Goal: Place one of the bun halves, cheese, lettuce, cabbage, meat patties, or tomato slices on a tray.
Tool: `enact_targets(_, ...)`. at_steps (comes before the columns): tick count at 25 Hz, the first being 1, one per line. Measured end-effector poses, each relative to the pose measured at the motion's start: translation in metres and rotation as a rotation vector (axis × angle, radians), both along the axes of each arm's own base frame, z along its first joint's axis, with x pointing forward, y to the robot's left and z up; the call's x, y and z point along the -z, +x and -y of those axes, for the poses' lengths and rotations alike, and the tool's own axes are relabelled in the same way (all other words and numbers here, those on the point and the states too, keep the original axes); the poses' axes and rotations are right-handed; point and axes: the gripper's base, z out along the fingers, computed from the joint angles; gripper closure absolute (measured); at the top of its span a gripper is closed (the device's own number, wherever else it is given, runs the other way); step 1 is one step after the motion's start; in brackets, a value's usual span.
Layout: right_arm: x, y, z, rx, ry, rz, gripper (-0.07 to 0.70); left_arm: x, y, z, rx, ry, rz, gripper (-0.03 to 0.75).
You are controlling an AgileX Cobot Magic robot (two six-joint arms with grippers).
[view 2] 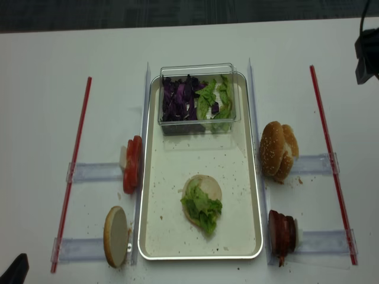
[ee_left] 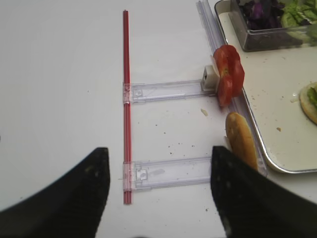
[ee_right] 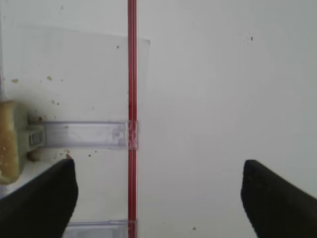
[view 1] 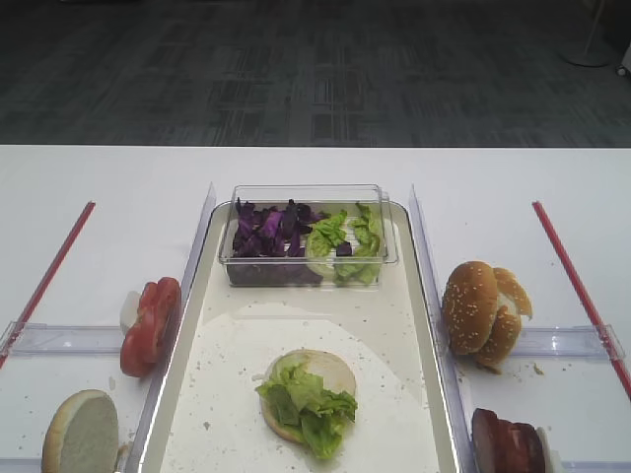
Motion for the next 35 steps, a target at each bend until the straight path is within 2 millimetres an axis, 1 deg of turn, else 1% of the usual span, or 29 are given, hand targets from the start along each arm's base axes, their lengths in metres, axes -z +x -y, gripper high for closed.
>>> enact_targets(2, 0.005, -0.02, -0.002, 0.001, -0.001, 0.009, -0.048, 0.0, 0.0, 0.0, 0.0, 0.0, 0.0, 0.307)
enact_targets(9, 0.011, -0.091, -0.009, 0.026, -0.003, 0.105, -0.048, 0.0, 0.0, 0.0, 0.0, 0.0, 0.0, 0.307)
enact_targets(15, 0.014, -0.15, -0.016, 0.045, -0.005, 0.221, -0.048, 0.0, 0.0, 0.0, 0.0, 0.0, 0.0, 0.307)
enact_targets(22, 0.02, -0.204, -0.021, 0.064, -0.008, 0.381, -0.048, 0.0, 0.0, 0.0, 0.0, 0.0, 0.0, 0.307)
enact_targets(25, 0.024, -0.222, -0.023, 0.069, -0.008, 0.431, -0.048, 0.0, 0.0, 0.0, 0.0, 0.0, 0.0, 0.307)
enact_targets(29, 0.035, -0.24, -0.025, 0.071, -0.007, 0.448, -0.048, 0.0, 0.0, 0.0, 0.0, 0.0, 0.0, 0.307)
enact_targets(33, 0.047, -0.25, -0.026, 0.074, -0.006, 0.464, -0.048, 0.0, 0.0, 0.0, 0.0, 0.0, 0.0, 0.307)
enact_targets(35, 0.046, -0.253, -0.027, 0.08, -0.004, 0.485, -0.048, 0.0, 0.0, 0.0, 0.0, 0.0, 0.0, 0.307)
